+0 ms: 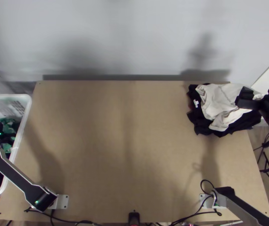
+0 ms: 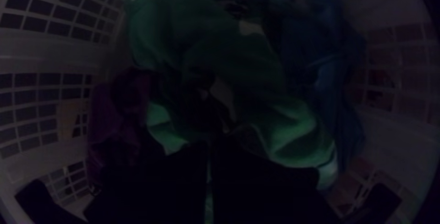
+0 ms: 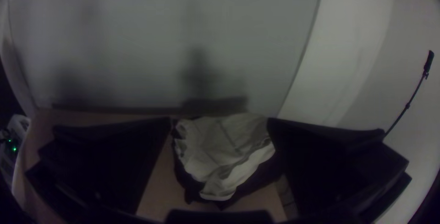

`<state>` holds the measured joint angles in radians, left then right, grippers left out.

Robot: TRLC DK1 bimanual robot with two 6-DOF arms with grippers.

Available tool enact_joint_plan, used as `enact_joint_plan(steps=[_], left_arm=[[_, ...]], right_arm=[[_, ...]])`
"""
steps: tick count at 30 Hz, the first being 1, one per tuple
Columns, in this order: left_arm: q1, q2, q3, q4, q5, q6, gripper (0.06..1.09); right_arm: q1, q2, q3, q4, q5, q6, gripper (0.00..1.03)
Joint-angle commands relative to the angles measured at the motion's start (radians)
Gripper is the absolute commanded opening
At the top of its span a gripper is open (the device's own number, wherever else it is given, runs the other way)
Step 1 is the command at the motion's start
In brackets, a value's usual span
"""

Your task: Fold the t-shirt

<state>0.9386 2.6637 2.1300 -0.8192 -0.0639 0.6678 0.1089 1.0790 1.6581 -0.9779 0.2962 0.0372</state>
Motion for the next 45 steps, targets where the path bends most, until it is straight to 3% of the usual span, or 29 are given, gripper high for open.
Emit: enact_joint_plan(steps=[1,15,22,31,39,45], left_arm=[[0.011,-0.039,0.005,-0.028,0.035,-0.027,0.10],[-0.081,-0.627,0.005,-0.374,0.434,-0.177,0.10],[-0.319,-0.889,0.091,-0.379,0.441,-0.257,0.10],[-0.784,-1.102,0.079,-0.400,0.440,-0.330,0.10],[-1.298,-1.173,-0.010,-0.454,0.437,-0.444,0.10],[-1.663,-1.153,-0.154,-0.386,0.414,-0.464,0.10]], right_arm=[[0.000,0.013,0.011,0.002,0.001,0.000,0.98],[0.000,0.024,0.025,0.008,0.000,0.000,0.98],[0.000,0.013,0.012,0.005,0.000,0.001,0.98],[-0.012,-0.040,-0.011,-0.012,0.000,-0.002,0.98],[-0.040,-0.123,-0.093,-0.035,0.000,-0.002,0.98],[-0.084,-0.208,-0.164,-0.050,0.000,-0.002,0.98]])
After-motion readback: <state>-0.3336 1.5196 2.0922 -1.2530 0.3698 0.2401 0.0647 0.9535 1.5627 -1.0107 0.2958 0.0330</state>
